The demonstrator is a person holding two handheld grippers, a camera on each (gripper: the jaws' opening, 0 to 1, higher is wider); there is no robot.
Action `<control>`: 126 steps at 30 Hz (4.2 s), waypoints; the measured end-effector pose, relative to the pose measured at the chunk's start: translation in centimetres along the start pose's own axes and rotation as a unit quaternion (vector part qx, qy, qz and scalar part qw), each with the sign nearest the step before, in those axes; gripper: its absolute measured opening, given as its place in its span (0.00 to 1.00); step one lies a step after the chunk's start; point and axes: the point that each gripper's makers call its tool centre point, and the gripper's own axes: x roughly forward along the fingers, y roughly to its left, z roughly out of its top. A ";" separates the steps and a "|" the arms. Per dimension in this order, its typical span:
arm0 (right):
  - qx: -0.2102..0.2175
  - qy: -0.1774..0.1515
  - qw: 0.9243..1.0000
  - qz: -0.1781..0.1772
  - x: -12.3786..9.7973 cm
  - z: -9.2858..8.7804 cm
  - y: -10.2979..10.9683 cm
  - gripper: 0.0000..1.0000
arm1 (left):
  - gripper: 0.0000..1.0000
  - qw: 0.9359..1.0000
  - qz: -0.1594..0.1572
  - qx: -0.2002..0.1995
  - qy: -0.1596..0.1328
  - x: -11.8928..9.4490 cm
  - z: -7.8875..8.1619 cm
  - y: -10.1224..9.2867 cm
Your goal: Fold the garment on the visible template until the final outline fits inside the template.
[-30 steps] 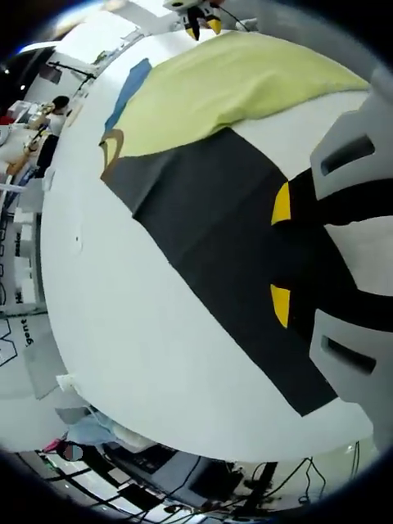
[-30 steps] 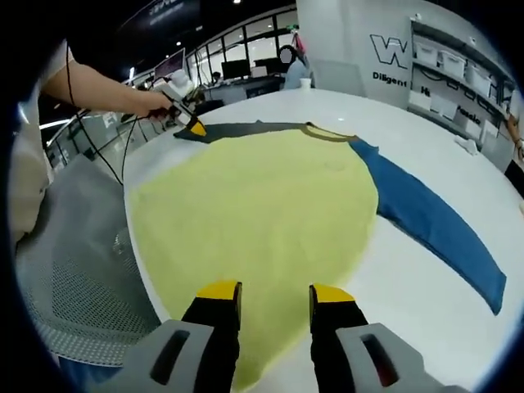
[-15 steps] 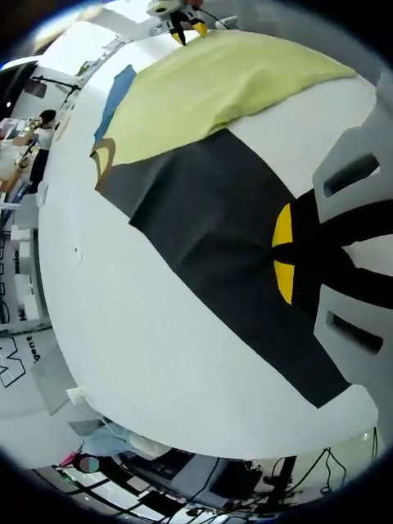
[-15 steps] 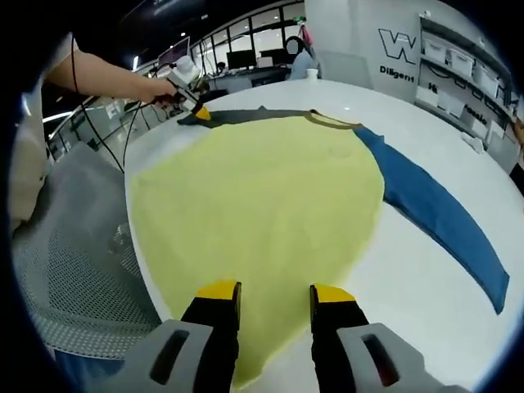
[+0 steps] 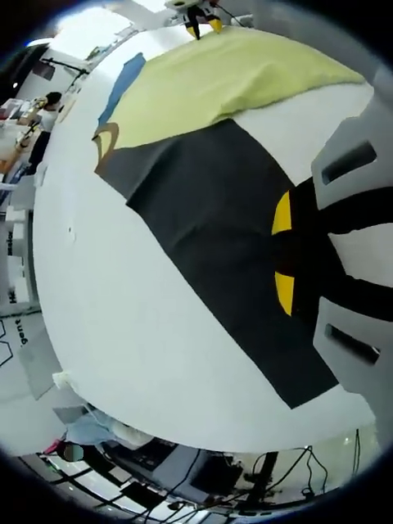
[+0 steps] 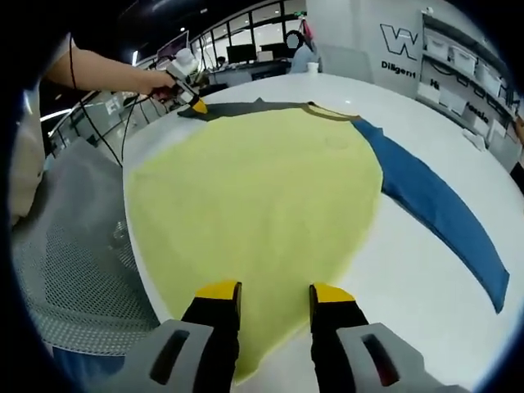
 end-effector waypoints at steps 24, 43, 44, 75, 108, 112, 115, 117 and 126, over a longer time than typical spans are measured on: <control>0.003 -0.002 1.000 -0.003 0.0 0.0 0.0 0.29 | 0.23 0.990 0.054 -0.132 -0.008 -1.9 -5.1 7.6; 0.004 0.000 1.000 -0.003 0.0 0.1 0.1 0.31 | 0.36 0.980 0.076 -0.183 -0.027 -3.4 -6.9 9.1; 0.005 -0.001 1.000 -0.002 0.0 0.1 0.2 0.31 | 0.36 0.979 0.077 -0.187 -0.027 -3.5 -7.1 9.2; 0.063 -0.191 0.978 0.053 -1.7 10.7 2.7 0.42 | 0.17 0.962 0.059 -0.261 -0.059 -3.8 -7.8 8.0; 0.074 -0.206 0.975 0.037 -2.4 7.9 2.0 0.41 | 0.10 0.958 -0.070 -0.169 -0.221 -10.1 12.7 -4.5; 0.068 -0.210 0.975 0.038 -2.5 7.9 2.1 0.42 | 0.10 0.959 -0.094 -0.143 -0.226 -10.0 14.9 -7.3; 0.067 -0.213 0.974 0.037 -2.6 7.9 2.0 0.42 | 0.10 0.959 -0.110 -0.126 -0.230 -10.0 16.4 -9.5; 0.066 -0.213 0.974 0.036 -2.7 7.9 2.0 0.43 | 0.10 0.959 -0.121 -0.113 -0.231 -10.0 17.5 -11.0; 0.068 -0.216 0.974 0.030 -2.9 7.6 1.3 0.44 | 0.10 0.957 -0.163 -0.064 -0.231 -9.1 21.3 -16.9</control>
